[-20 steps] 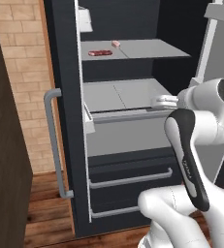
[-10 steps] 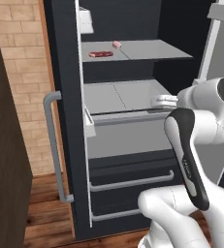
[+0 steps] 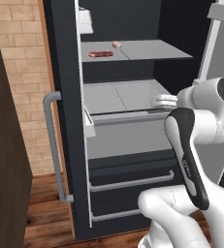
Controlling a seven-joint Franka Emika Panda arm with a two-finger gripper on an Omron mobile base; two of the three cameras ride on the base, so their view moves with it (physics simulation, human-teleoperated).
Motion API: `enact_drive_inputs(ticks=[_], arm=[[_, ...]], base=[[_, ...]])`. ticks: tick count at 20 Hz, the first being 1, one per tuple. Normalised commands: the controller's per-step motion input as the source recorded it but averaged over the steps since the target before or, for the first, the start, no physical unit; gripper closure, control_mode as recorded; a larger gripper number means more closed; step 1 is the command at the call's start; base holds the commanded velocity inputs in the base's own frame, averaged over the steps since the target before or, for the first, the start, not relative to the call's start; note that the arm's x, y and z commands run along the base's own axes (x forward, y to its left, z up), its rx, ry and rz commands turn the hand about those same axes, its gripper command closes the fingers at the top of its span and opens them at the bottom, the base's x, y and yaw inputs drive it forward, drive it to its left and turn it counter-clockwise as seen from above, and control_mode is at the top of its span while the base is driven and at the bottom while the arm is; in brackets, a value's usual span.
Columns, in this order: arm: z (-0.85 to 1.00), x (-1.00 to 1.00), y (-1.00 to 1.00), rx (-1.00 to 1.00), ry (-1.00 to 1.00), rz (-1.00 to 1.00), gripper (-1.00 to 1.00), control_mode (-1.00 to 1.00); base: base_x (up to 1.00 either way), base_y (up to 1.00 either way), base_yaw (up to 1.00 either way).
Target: Place the steak on the counter behind the older steak on the same shelf of the fridge to maintain FIFO order. Close the fridge door when finished.
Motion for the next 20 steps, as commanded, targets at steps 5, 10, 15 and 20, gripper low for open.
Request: enact_drive_inputs(ticks=[5,10,15,20], arm=[[0.0,-0.03,-0.48,0.1,-0.07,0.0,-1.0,-1.0],[0.22,-0.28,-0.88,0.15,-0.25,-0.04,-1.0,-1.0],[0.08,-0.65,-0.93,0.2,-0.27,-0.13,-1.0,-1.0],[-0.24,-0.95,-0.96,0.28,-0.34,-0.2,-1.0,-1.0]], base=[[0.0,0.0,0.0],[0.0,0.0,0.0],[0.0,0.0,0.0],[0.0,0.0,0.0]])
